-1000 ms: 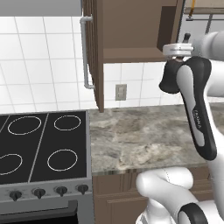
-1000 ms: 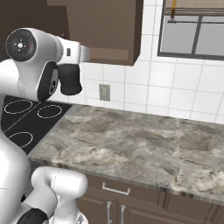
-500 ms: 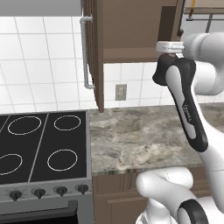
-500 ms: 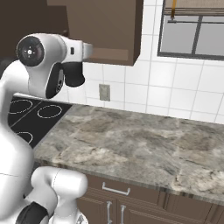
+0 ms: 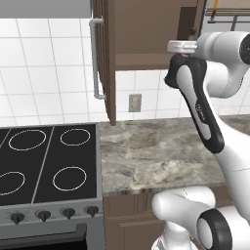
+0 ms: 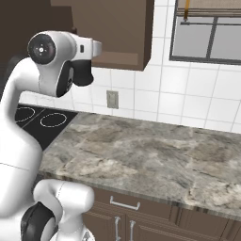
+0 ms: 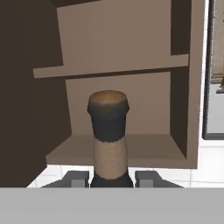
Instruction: Sort all alcoholic drinks to one cabinet, and non-alcoholic drinks to the other.
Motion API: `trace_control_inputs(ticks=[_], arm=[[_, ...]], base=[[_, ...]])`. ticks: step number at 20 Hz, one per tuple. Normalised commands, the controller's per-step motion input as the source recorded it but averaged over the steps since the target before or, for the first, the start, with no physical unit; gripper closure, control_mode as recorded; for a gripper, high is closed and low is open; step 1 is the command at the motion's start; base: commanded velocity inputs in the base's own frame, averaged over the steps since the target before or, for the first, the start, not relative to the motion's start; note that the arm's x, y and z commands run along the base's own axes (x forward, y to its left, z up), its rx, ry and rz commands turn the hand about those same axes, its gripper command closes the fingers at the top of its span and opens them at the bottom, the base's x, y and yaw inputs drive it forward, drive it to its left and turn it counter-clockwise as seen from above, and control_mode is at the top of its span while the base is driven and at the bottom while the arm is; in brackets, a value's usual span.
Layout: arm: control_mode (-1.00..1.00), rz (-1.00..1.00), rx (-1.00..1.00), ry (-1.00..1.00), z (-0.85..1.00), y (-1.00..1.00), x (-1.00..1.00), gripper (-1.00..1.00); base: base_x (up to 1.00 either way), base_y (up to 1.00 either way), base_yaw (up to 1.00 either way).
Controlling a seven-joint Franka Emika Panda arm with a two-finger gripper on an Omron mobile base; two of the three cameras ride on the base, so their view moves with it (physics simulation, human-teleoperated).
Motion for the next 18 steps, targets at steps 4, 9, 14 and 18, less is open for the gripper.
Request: trace_control_inputs(ticks=[4,9,14,18], arm=[[-1.0,0.01,0.0,-0.02,0.08,0.08,0.29,1.0],[-1.0,0.0,0.0,-0.04,0.04,0.06,0.31,1.0],[-1.0,0.0,0.0,-0.07,0.02,0.05,0.31,1.0],[-1.0,0.0,0.0,-0.01,0.01,0.02,0.32,1.0]], base=[[0.0,0.0,0.0],[0.0,0.0,0.0],[0.0,0.0,0.0],[0.0,0.0,0.0]])
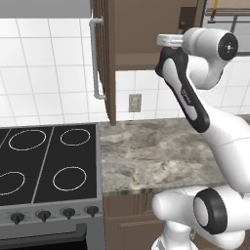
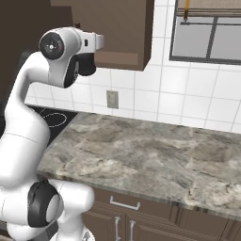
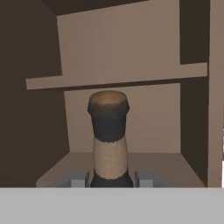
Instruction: Sort all alcoholic drinks to one cabinet, and non-alcoholic drinks to the other.
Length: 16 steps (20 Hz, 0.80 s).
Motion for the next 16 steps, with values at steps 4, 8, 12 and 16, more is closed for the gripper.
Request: trace_control_inputs(ticks=[4,8,12,16], arm=[[-1.0,0.0,0.0,0.0,0.0,0.02,0.33,1.0],[-1.0,0.0,0.0,0.0,0.03,0.0,0.36,1.0],[-1.0,0.0,0.0,0.0,0.04,0.0,0.35,1.0],[-1.0,0.0,0.0,0.0,0.02,0.01,0.32,1.0]], base=[[0.0,0.0,0.0],[0.0,0.0,0.0],[0.0,0.0,0.0],[0.0,0.0,0.0]])
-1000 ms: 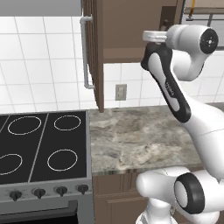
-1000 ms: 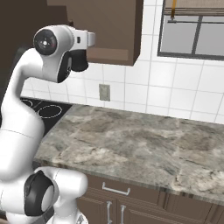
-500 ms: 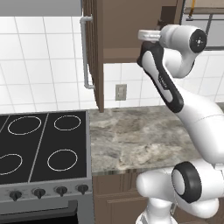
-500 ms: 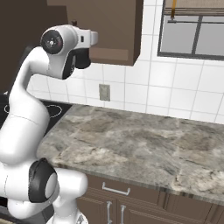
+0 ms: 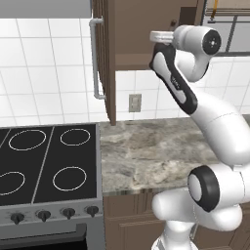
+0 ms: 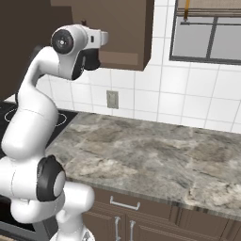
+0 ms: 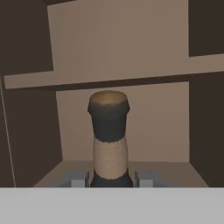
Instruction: Sort all alcoholic drinks to one cabinet, and non-alcoholic drinks to the other.
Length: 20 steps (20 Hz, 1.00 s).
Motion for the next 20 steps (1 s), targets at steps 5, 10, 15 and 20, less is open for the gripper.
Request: trace_control_inputs(ticks=[5,10,15,20], arm=[[-1.0,0.0,0.0,0.0,0.0,0.01,0.3,1.0],[-1.0,0.0,0.0,0.0,0.0,0.02,0.35,1.0],[-1.0,0.0,0.0,0.0,0.0,0.02,0.34,1.0],[-1.0,0.0,0.0,0.0,0.0,0.01,0.31,1.0]], base=[[0.0,0.0,0.0],[0.0,0.0,0.0],[0.0,0.0,0.0],[0.0,0.0,0.0]])
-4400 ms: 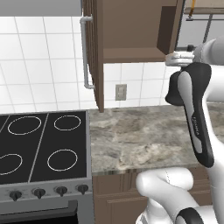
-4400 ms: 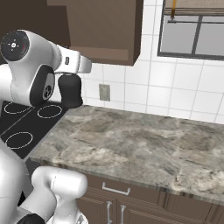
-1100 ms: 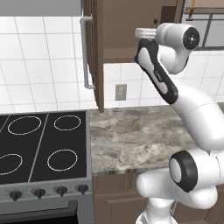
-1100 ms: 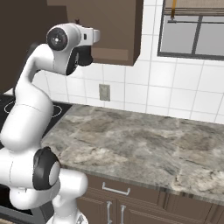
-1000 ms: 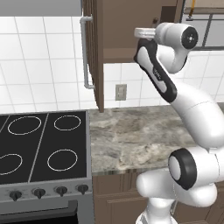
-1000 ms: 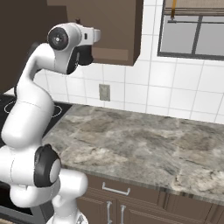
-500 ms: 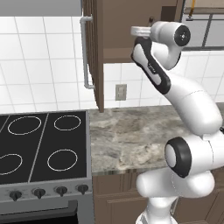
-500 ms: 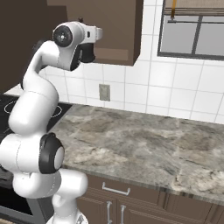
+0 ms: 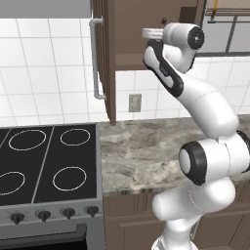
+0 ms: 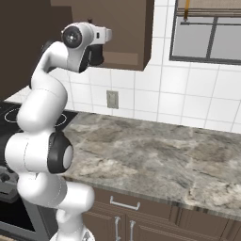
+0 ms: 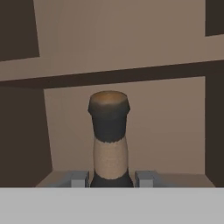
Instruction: Sort all alcoholic drinks to one cabinet, and non-alcoholic drinks to the other.
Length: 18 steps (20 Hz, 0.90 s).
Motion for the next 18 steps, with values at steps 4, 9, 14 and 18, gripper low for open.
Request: trace_control_inputs(ticks=[4,9,14,18], arm=[[-1.0,0.0,0.0,0.0,0.0,0.01,0.31,1.0],[-1.0,0.0,0.0,0.0,0.0,0.02,0.32,1.0],[-1.0,0.0,0.0,0.0,-0.03,0.02,0.29,1.0],[-1.0,0.0,0.0,0.0,-0.07,0.03,0.25,1.0]], base=[[0.0,0.0,0.0],[0.0,0.0,0.0],[0.0,0.0,0.0],[0.0,0.0,0.0]])
